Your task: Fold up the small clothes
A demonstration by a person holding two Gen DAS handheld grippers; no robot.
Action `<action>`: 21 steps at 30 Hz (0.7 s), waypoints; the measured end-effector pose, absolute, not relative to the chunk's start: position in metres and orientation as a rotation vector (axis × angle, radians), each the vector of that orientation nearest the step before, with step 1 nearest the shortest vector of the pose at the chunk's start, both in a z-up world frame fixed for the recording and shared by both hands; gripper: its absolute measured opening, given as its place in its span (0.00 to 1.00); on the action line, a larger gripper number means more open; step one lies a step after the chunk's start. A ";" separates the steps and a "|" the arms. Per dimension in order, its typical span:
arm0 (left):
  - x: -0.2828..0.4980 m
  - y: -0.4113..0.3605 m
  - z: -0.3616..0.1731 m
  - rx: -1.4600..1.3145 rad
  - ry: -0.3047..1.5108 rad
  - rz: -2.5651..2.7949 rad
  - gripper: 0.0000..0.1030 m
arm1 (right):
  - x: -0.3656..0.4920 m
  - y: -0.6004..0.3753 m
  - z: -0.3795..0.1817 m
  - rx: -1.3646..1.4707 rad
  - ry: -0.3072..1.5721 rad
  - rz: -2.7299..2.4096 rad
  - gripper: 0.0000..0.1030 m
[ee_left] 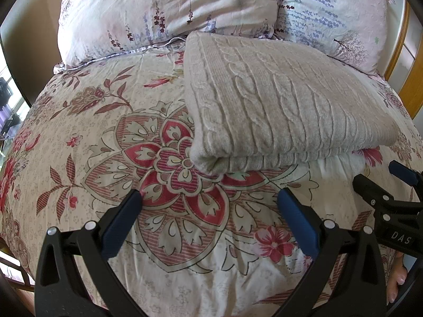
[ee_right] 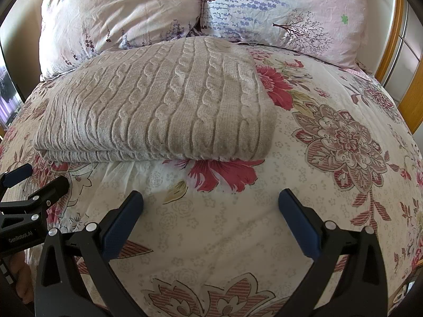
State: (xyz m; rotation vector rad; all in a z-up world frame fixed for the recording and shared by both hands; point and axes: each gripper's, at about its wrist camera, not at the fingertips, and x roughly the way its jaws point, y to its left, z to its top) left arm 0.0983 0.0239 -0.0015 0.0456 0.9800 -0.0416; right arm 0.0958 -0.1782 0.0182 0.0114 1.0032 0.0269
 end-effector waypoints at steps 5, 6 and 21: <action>0.099 0.024 -0.001 0.046 0.979 -0.042 0.98 | 0.096 -0.178 0.018 0.012 1.003 0.026 0.99; 0.098 0.024 -0.002 0.046 0.980 -0.042 0.98 | 0.096 -0.178 0.018 0.012 1.003 0.026 0.99; 0.100 0.024 -0.002 0.046 0.983 -0.043 0.98 | 0.096 -0.178 0.018 0.012 1.003 0.026 0.99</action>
